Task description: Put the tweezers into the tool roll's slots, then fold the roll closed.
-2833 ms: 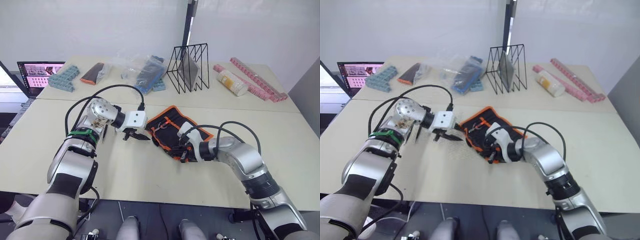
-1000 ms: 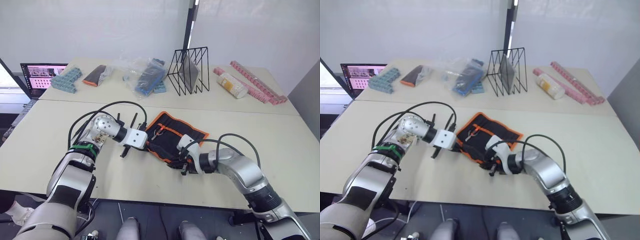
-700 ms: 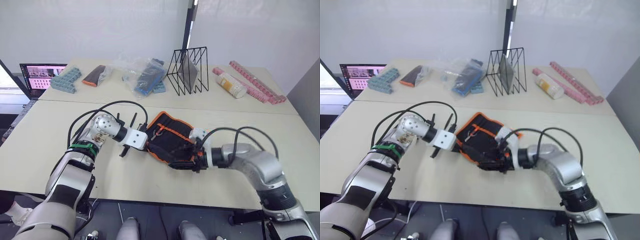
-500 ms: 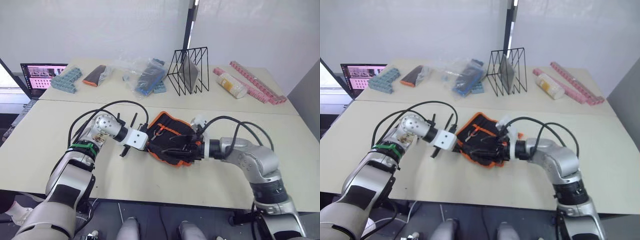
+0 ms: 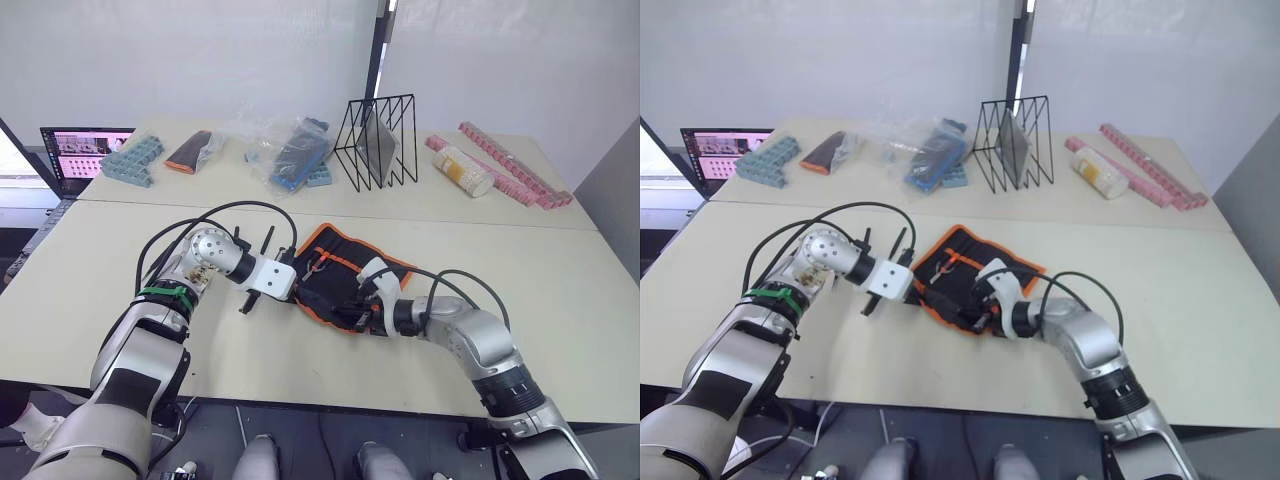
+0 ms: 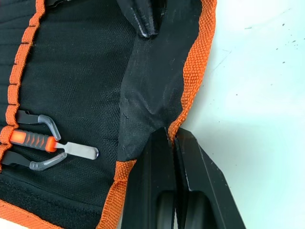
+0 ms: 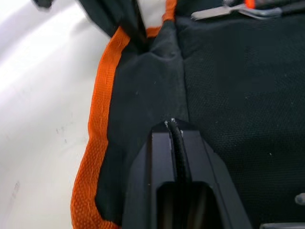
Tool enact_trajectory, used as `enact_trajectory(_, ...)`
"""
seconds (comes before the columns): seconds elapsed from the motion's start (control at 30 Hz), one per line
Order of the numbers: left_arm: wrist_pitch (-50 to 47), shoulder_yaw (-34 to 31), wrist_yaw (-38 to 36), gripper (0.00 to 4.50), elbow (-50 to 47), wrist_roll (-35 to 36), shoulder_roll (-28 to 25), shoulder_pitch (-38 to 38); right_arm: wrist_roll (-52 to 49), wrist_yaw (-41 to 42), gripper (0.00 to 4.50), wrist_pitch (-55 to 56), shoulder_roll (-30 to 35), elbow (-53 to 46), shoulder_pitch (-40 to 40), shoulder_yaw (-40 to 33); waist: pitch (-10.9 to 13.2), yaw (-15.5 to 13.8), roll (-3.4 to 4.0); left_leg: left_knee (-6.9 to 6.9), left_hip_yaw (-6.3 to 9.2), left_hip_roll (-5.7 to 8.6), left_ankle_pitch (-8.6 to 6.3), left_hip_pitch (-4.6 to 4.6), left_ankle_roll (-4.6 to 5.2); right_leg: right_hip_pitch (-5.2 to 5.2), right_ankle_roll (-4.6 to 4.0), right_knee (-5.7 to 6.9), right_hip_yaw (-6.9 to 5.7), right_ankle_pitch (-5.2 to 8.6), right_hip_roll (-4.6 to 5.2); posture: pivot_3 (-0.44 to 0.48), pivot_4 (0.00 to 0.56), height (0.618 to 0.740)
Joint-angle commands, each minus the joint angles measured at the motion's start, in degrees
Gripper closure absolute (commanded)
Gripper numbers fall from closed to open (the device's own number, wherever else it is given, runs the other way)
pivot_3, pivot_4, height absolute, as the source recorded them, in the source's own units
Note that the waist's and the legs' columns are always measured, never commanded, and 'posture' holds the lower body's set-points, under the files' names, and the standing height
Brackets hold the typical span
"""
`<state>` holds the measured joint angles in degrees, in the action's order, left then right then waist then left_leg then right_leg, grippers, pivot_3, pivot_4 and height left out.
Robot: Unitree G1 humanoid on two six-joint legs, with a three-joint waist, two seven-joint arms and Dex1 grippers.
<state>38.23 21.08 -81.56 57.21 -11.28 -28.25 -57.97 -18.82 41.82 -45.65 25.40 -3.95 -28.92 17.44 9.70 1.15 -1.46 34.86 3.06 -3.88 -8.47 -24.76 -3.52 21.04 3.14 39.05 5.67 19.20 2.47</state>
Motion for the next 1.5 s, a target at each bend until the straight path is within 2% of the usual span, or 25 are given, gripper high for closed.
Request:
enact_trajectory(0.03,-5.3,-0.9,-5.3,3.18,0.1,1.8,-2.7,0.7,3.4,0.3,4.50,0.2,1.5,3.6,1.7,2.4,0.0,0.1,0.00,0.00,0.00,0.00,0.00,0.01,0.00,-0.01,0.00,0.00,0.00,0.00,0.00,0.000,0.150,0.735)
enact_trajectory(0.13,-9.9,-2.7,-9.2,2.26,-1.0,3.7,-6.9,0.8,4.7,1.0,4.50,1.4,1.9,4.2,1.2,3.4,0.0,0.5,0.00,-0.02,0.00,-0.01,0.00,0.01,0.00,-0.01,-0.01,0.00,0.00,0.00,0.00,0.000,0.150,0.735)
enact_trajectory(0.27,-25.3,-6.9,-10.9,0.96,-9.1,16.4,-11.8,3.8,5.1,1.4,4.50,2.1,1.5,4.9,0.9,3.6,0.0,1.2,0.00,-0.06,0.04,-0.03,0.00,0.02,0.00,0.00,-0.03,0.05,-0.04,0.02,-0.01,0.000,0.150,0.735)
enact_trajectory(0.37,-39.6,-12.3,-10.7,0.05,-19.3,24.7,-11.5,7.0,4.8,1.5,4.50,1.9,1.2,4.5,1.0,3.6,0.0,0.8,-0.01,-0.03,0.14,-0.03,0.00,0.00,0.00,-0.10,-0.03,0.05,-0.15,0.02,0.01,0.000,0.150,0.735)
enact_trajectory(0.43,-46.8,-14.9,-6.7,0.05,-26.9,27.7,-10.1,9.9,4.8,1.4,4.50,1.7,0.8,4.3,1.1,3.6,0.0,0.6,-0.01,-0.01,0.16,-0.03,0.00,0.02,-0.01,-0.18,-0.03,0.01,-0.17,0.02,0.01,0.000,0.150,0.735)
enact_trajectory(0.53,-51.2,-16.2,0.9,0.05,-35.4,27.9,-7.4,14.3,5.2,1.2,4.50,1.9,0.4,4.3,1.2,3.9,0.0,0.8,-0.01,-0.03,0.16,-0.04,0.00,0.23,-0.01,-0.37,-0.03,-0.01,-0.16,0.02,0.01,0.000,0.150,0.735)
enact_trajectory(0.67,-57.6,-14.8,13.2,1.09,-45.5,26.5,-0.8,20.8,5.6,0.1,4.50,1.4,-0.7,4.2,1.4,3.5,0.0,1.0,0.00,-0.10,0.16,-0.04,-0.04,0.54,0.03,-0.70,-0.04,-0.09,-0.15,0.04,0.00,0.000,0.150,0.735)
enact_trajectory(0.7,-58.8,-14.4,15.8,1.51,-47.2,26.3,0.7,22.2,5.7,-0.4,4.50,1.2,-0.9,4.0,1.6,3.1,0.0,1.0,-0.01,-0.10,0.17,-0.04,-0.04,0.53,0.03,-0.71,-0.04,-0.11,-0.15,0.04,0.00,0.000,0.150,0.735)
enact_trajectory(0.9,-61.2,-13.1,29.5,3.52,-50.9,23.2,8.1,29.1,5.2,-2.0,4.50,-1.1,-1.2,2.0,2.9,0.7,0.0,1.0,0.00,-0.09,0.18,-0.03,-0.04,0.54,0.03,-0.71,-0.05,-0.12,-0.13,0.03,0.00,0.000,0.150,0.735)
enact_trajectory(1.0,-61.7,-13.5,34.2,4.49,-50.8,22.1,9.6,30.9,5.3,-2.4,4.50,-1.7,-1.3,1.6,3.1,0.3,0.0,0.9,0.00,-0.08,0.19,-0.02,-0.04,0.52,0.03,-0.72,-0.05,-0.15,-0.13,0.03,0.01,0.000,0.150,0.735)
enact_trajectory(1.2,-58.2,-14.0,36.0,4.49,-47.9,22.0,9.5,36.5,5.5,-2.9,4.50,-2.4,-1.5,1.8,3.0,0.0,-0.1,0.9,0.05,-0.11,0.17,-0.01,-0.05,0.55,0.02,-0.77,-0.05,-0.24,-0.13,0.04,0.01,0.000,0.150,0.735)
enact_trajectory(1.3,-54.7,-16.4,39.0,4.49,-42.6,21.3,9.0,36.0,5.8,-2.7,4.50,-2.6,-1.1,1.6,3.0,0.6,-0.3,0.8,0.14,-0.12,0.17,-0.01,-0.05,0.57,0.02,-0.81,-0.05,-0.31,-0.13,0.04,0.02,0.000,0.150,0.735)
enact_trajectory(1.4,-56.1,-21.0,41.8,4.49,-39.1,24.5,9.5,33.8,5.6,-2.7,4.50,-2.9,-1.1,0.9,3.3,0.9,-0.4,0.9,0.18,-0.12,0.17,-0.01,-0.05,0.58,0.02,-0.85,-0.05,-0.40,-0.13,0.04,0.02,0.000,0.150,0.735)
enact_trajectory(1.5,-57.0,-19.6,39.6,4.49,-39.1,24.6,8.4,34.1,5.8,-2.5,4.50,-2.7,-0.7,0.4,3.6,1.5,-0.4,1.2,0.23,-0.13,0.18,-0.02,-0.05,0.58,0.02,-0.84,-0.03,-0.41,-0.13,0.05,0.00,0.000,0.150,0.735)
